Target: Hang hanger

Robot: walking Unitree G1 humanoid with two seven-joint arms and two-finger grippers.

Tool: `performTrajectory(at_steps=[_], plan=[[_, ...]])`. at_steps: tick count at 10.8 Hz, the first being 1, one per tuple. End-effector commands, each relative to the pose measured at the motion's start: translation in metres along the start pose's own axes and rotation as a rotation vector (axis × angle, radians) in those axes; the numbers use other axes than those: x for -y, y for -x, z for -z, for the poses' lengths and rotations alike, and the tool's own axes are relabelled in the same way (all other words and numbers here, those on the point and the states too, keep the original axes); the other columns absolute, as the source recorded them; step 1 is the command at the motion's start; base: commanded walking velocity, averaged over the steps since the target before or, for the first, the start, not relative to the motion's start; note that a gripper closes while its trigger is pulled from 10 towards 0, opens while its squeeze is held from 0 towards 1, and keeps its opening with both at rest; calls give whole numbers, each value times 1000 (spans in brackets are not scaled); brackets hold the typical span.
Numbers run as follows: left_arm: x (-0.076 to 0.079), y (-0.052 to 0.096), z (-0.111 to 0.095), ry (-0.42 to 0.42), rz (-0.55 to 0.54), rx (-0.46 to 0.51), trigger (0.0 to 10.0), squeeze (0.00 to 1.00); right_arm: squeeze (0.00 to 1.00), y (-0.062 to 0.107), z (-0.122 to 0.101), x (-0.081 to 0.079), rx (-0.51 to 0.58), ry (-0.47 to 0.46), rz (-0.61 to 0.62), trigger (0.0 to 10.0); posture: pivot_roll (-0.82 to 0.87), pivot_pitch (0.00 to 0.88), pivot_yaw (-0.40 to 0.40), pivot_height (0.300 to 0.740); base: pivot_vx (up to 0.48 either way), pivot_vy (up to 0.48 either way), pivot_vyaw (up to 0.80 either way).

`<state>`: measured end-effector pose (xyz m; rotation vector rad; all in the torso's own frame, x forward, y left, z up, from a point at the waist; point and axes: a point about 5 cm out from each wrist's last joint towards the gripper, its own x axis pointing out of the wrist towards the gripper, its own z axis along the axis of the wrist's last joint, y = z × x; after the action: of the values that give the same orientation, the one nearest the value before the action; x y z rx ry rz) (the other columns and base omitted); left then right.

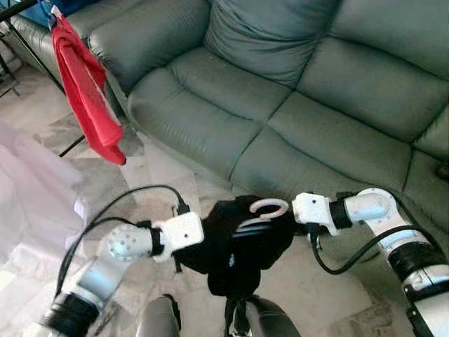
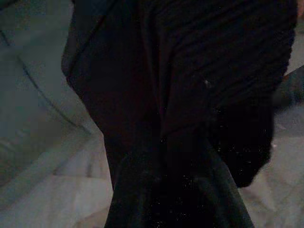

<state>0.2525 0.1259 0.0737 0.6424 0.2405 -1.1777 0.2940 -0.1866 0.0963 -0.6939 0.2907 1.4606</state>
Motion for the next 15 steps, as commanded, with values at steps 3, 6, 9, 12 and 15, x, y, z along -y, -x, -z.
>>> performTrajectory(at_steps=[3, 6, 9, 12, 15], plan=[[3, -5, 1, -36, -26, 1, 0, 0, 0, -15, -31, 2, 179, 29, -12, 0, -6, 201, -59, 740, 0, 0, 0], [-3, -4, 6, -39, -98, -20, 980, 0, 0, -23, -20, -18, 147, -26, 1, 0, -4, 207, -63, 740, 0, 0, 0], [5, 0, 19, 72, -186, -42, 10000, 1000, 0, -30, -4, -34, 77, -95, 205, 0, -11, 216, -67, 740, 0, 0, 0], [12, 7, 27, 112, -331, -14, 10000, 1000, 0, -48, 19, -55, -32, -242, 372, 0, -1, 209, -72, 740, 0, 0, 0], [12, 10, 28, 264, -477, 72, 10000, 1000, 0, -44, 35, -42, -133, -361, 701, 0, 2, 203, -65, 740, 0, 0, 0]])
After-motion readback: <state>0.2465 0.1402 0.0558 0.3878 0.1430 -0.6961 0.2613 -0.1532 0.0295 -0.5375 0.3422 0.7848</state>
